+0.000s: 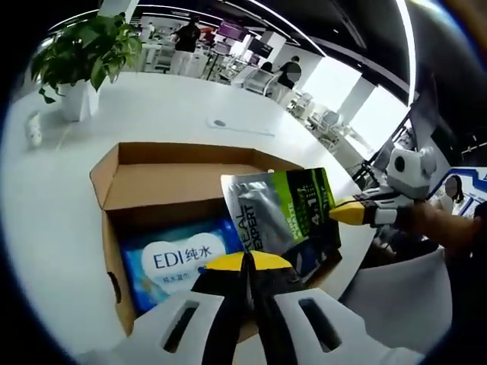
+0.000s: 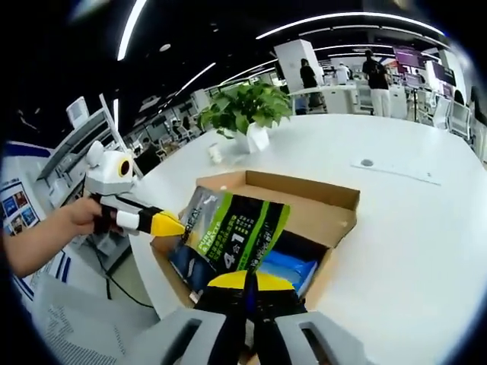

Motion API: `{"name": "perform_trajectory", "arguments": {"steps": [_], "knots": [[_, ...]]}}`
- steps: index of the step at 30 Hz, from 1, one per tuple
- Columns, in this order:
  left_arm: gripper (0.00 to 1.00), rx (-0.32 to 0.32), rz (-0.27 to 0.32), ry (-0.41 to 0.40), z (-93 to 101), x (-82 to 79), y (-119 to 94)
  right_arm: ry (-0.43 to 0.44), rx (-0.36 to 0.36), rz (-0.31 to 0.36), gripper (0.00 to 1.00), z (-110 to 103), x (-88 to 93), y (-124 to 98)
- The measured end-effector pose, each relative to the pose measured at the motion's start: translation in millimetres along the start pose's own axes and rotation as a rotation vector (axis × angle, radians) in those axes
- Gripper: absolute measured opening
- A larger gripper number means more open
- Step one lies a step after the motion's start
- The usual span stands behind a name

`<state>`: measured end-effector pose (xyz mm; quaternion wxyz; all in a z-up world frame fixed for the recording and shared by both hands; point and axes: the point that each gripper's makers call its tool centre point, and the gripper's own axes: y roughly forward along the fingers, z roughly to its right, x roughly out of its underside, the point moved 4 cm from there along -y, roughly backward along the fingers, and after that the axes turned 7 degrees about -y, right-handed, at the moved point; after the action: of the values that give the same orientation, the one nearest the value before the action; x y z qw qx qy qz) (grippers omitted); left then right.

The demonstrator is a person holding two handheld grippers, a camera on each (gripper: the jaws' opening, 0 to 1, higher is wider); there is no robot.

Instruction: Operate the shoe box by opening the lid, removing the specified soft item, and placing it in the target area until the item is outside and the box remains undamaged.

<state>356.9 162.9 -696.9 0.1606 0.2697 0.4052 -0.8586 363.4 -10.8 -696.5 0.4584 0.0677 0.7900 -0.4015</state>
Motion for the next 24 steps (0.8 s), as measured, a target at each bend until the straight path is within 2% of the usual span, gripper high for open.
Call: {"name": "perform_trajectory", "arguments": {"steps": [10,24], "knots": [[0.00,0.023,-0.012,0.025,32.5,-9.7,22,0.034,0.054,0.013,0.00,28,5.2,-29],[0.00,0.087,-0.045,0.048,75.8,-11.4,63,0.079,0.144,0.011,0.00,74,20.7,-64]]}}
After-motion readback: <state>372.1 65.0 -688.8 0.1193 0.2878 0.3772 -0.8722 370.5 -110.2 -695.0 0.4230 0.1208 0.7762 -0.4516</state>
